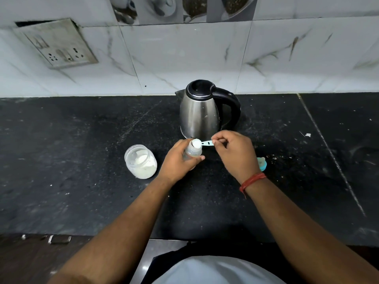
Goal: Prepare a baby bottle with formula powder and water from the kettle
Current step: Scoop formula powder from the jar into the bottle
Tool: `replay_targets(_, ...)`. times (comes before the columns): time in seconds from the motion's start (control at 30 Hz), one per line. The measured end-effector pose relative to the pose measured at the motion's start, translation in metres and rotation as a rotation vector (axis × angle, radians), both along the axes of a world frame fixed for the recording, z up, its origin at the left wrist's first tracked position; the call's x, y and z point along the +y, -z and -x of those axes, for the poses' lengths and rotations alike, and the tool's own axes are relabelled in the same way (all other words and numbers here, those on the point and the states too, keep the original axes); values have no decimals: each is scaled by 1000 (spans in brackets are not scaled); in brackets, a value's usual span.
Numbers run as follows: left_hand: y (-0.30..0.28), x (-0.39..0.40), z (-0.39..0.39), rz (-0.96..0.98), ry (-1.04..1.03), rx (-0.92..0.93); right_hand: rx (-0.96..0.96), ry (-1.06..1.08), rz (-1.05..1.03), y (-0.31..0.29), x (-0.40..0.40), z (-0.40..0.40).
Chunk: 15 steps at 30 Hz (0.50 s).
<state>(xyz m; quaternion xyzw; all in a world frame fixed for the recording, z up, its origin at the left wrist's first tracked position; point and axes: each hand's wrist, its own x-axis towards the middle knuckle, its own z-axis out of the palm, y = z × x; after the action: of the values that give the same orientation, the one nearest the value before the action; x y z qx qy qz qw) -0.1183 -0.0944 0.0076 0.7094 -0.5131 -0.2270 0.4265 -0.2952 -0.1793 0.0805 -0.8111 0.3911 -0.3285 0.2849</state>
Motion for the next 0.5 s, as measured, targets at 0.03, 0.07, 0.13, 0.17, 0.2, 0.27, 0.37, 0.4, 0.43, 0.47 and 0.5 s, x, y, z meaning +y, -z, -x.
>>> replay_targets(0.03,-1,1,-2,6,2,2,41,-33,92,-2,3,-1)
replay_targets(0.07,-2,1,-3,14,5,5,86,-65,185,-5,5,-1)
replay_targets(0.13,-4,2,-5,32,12,24,187,-151,331,-9,8,-2)
replay_targets(0.17,-5,3,-6,39,14,35,234,-205,386,-11,10,-2)
replay_targets(0.2,-7,4,-7,42,14,42,266,-245,436,-13,11,-3)
replay_targets(0.27,-9,4,-9,49,12,56,267,-268,497,-19,10,-3)
replay_targets(0.37,-12,5,-11,63,16,62,304,-326,574,-23,8,-4)
replay_targets(0.4,-13,5,-11,65,19,64,312,-335,582,-24,7,-4)
replay_targets(0.43,-14,5,-11,67,20,70,311,-335,579,-25,5,-4)
replay_targets(0.47,-15,5,-11,71,20,75,312,-334,574,-25,4,-4)
replay_targets(0.5,-16,4,-11,74,19,77,319,-336,571,-25,3,-4)
